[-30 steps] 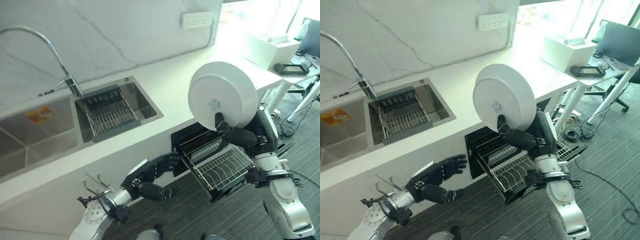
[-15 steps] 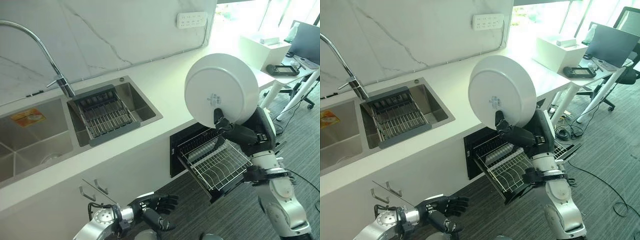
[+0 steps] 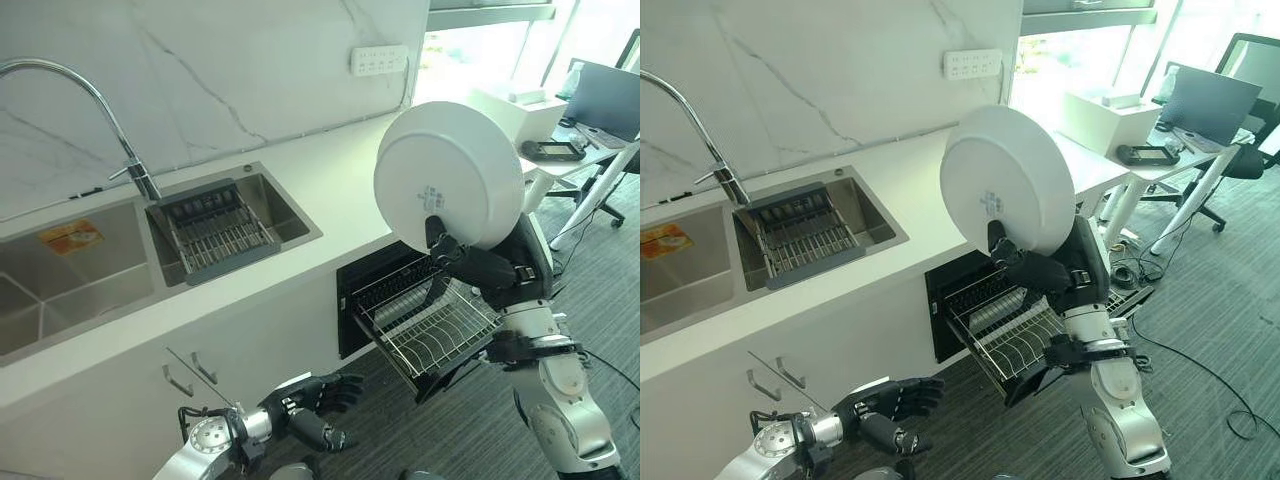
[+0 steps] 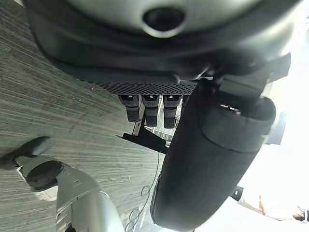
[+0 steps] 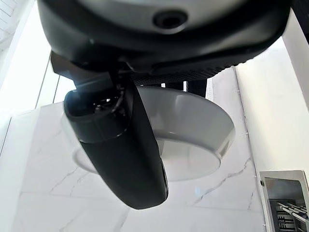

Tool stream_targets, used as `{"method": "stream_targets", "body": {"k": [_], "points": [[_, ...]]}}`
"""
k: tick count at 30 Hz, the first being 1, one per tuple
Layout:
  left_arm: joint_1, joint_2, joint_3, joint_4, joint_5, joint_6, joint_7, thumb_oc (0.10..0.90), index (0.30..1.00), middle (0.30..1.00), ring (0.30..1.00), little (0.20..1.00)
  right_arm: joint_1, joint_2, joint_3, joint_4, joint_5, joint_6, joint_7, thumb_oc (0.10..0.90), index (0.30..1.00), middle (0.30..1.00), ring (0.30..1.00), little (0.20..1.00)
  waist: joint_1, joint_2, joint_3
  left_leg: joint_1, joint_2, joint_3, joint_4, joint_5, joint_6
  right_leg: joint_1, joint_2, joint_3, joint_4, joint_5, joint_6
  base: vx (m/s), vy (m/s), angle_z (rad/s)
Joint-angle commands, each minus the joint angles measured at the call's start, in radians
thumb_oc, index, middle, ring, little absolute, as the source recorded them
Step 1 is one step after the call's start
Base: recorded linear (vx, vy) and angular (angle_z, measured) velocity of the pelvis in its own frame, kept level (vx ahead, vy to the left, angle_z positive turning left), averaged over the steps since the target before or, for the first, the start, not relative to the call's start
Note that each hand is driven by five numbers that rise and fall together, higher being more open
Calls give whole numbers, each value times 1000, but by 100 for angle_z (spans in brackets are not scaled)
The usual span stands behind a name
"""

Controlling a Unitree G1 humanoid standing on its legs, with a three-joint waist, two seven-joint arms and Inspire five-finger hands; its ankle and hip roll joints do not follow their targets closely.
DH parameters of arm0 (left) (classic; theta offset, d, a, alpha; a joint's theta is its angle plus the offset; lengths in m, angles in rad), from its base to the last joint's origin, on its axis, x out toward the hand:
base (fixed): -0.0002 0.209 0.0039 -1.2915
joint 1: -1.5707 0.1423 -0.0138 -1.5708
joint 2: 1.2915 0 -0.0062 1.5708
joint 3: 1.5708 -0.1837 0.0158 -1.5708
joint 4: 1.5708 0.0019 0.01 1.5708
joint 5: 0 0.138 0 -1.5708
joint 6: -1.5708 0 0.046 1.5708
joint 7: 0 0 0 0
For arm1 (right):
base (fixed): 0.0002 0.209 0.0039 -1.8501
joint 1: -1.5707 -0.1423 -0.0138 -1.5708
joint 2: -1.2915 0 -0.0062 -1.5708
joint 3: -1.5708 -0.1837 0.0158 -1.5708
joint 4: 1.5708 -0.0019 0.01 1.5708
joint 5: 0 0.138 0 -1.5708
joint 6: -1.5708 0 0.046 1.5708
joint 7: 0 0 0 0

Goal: Place the dishes in the dishwasher.

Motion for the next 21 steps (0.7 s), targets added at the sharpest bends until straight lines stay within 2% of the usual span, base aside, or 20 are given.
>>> {"method": "stream_targets", "body": {"k": [1,3,8,10,12,13,15,17,19,20,21], "points": [[-73,-6,-7,-54,-3,-111,32,800,900,900,900,900,-177,-18,-63,-95,13,-130,24,400,300,300,300,300,8,4,19,146,-37,36,8,-271,22,-14,-21,-64,-11,-1,69,-49,46,-12],[-77,-16,-27,-1,11,-117,62,800,900,900,900,900,-186,-22,-54,-91,-11,-132,13,400,300,300,300,300,7,4,18,148,-36,40,8,-272,22,-14,-23,-63,-11,3,70,-28,71,-11],[-66,-54,-12,176,56,-174,196,800,900,900,900,900,-162,-29,-85,-75,-103,-98,-49,400,300,300,300,300,0,-10,23,155,-60,26,8,-284,33,-22,-45,-58,-11,81,93,9,90,-7],[-57,-65,13,242,72,-201,218,800,900,900,900,900,-140,-31,-115,-71,-159,-86,-92,400,300,300,300,300,-8,-9,24,152,-55,15,8,-280,40,-2,-29,-45,-11,98,91,39,97,10],[-51,-84,19,293,96,-212,235,800,900,900,900,900,-128,-30,-138,-63,-186,-87,-122,400,300,300,300,300,-21,2,32,143,-39,-3,8,-264,50,19,-2,-23,-11,146,82,21,27,16],[-49,-106,19,348,116,-232,241,800,900,900,900,900,-115,-28,-158,-60,-186,-99,-141,400,300,300,300,300,-34,3,45,134,-30,-21,8,-255,54,15,16,36,-11,148,76,-13,-84,10],[-55,-117,22,377,133,-233,252,800,900,900,900,900,-109,-27,-165,-57,-187,-101,-154,400,300,300,300,300,-35,-4,47,118,-31,-30,8,-244,51,-2,3,61,-11,143,72,-30,-192,39],[-73,-123,60,466,142,-230,263,800,900,900,900,900,-106,-23,-165,-49,-192,-99,-160,400,300,300,300,300,-21,-27,43,103,-25,-42,8,-247,31,-42,-65,96,-11,146,101,40,-427,41],[-68,-133,80,519,145,-230,258,800,900,900,900,900,-102,-35,-178,-46,-172,-68,-161,400,300,300,300,300,-10,-30,32,106,-7,-37,8,-249,13,-44,-78,69,-11,80,101,97,-309,8],[-68,-136,82,526,145,-230,259,800,900,900,900,900,-102,-38,-179,-45,-169,-62,-161,400,300,300,300,300,-8,-30,30,105,-4,-35,8,-249,10,-43,-79,63,-11,72,100,118,-315,4],[-58,-166,96,580,157,-232,257,800,900,900,900,900,-107,-43,-187,-27,-149,-25,-134,400,300,300,300,300,-2,-34,14,105,27,-12,8,-248,-11,-35,-74,32,-11,30,100,159,-339,10]]}}
